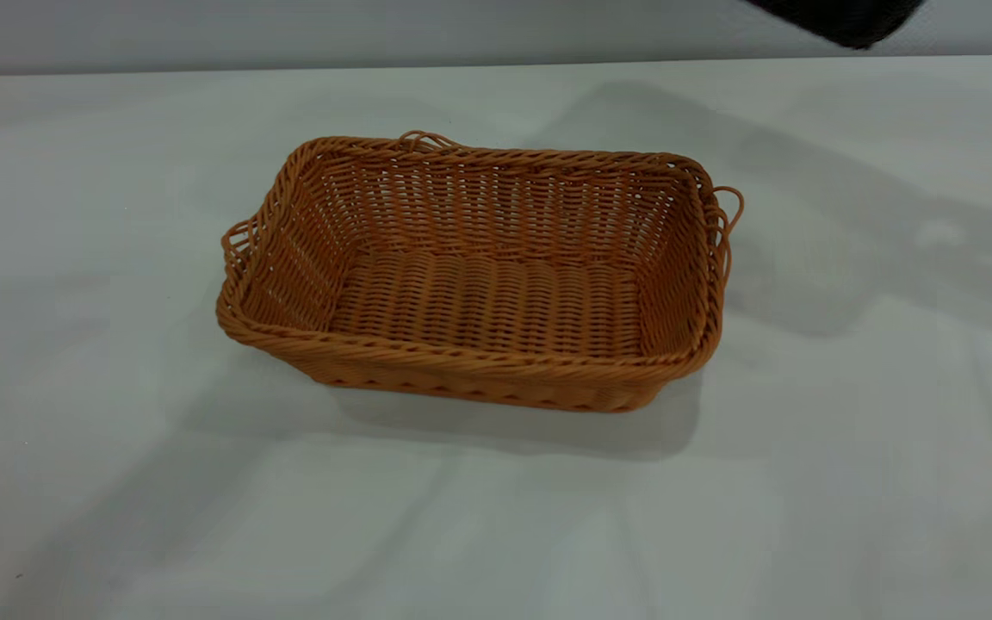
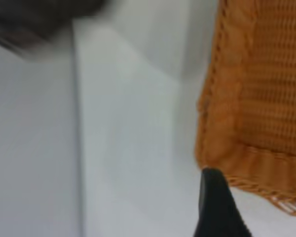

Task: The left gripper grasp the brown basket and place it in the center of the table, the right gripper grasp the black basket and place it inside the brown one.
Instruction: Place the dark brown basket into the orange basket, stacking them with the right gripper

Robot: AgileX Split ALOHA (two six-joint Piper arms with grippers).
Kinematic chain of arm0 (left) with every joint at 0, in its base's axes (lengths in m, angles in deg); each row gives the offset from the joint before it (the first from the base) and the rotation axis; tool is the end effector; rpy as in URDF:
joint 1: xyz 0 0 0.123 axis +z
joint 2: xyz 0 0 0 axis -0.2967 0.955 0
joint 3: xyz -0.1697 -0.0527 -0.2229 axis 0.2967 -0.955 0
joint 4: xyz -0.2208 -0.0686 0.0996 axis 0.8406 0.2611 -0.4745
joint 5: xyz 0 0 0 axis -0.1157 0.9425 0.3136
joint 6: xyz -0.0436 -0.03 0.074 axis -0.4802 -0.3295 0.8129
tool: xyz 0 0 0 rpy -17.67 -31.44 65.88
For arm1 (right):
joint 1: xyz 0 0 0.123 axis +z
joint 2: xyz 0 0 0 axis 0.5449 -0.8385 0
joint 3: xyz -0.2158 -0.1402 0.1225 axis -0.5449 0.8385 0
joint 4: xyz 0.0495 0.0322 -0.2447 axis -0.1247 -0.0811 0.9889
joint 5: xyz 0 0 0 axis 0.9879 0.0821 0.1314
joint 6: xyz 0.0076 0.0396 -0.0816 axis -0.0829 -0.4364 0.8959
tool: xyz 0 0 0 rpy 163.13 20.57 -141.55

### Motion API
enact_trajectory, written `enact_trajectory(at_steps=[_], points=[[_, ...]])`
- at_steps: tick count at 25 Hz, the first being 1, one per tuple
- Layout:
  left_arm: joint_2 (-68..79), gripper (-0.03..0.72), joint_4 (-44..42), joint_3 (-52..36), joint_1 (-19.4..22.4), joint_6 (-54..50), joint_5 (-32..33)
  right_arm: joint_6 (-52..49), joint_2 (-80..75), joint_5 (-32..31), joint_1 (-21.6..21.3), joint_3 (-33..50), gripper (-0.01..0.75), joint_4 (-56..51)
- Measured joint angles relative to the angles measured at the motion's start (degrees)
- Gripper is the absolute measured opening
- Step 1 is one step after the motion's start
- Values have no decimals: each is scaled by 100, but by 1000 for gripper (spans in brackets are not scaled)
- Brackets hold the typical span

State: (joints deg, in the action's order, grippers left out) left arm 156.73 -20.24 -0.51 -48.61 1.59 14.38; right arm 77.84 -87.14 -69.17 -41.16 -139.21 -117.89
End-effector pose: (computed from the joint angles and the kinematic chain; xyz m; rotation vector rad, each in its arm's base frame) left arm 0.3299 -0.2018 0.3270 1.7464 1.6972 0.2181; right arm 0.3775 0.0026 0.2193 0.4443 2.5373 0.9527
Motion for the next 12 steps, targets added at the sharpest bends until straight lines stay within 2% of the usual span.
enact_trajectory(at_steps=[7,12], points=[[-1204,383,0,0,0,-12,0,-11,-728,-32,1569,-6,80,333],[-1439,383,0,0,0,-312,61,-17,-1355,56,2046,-6,81,399]])
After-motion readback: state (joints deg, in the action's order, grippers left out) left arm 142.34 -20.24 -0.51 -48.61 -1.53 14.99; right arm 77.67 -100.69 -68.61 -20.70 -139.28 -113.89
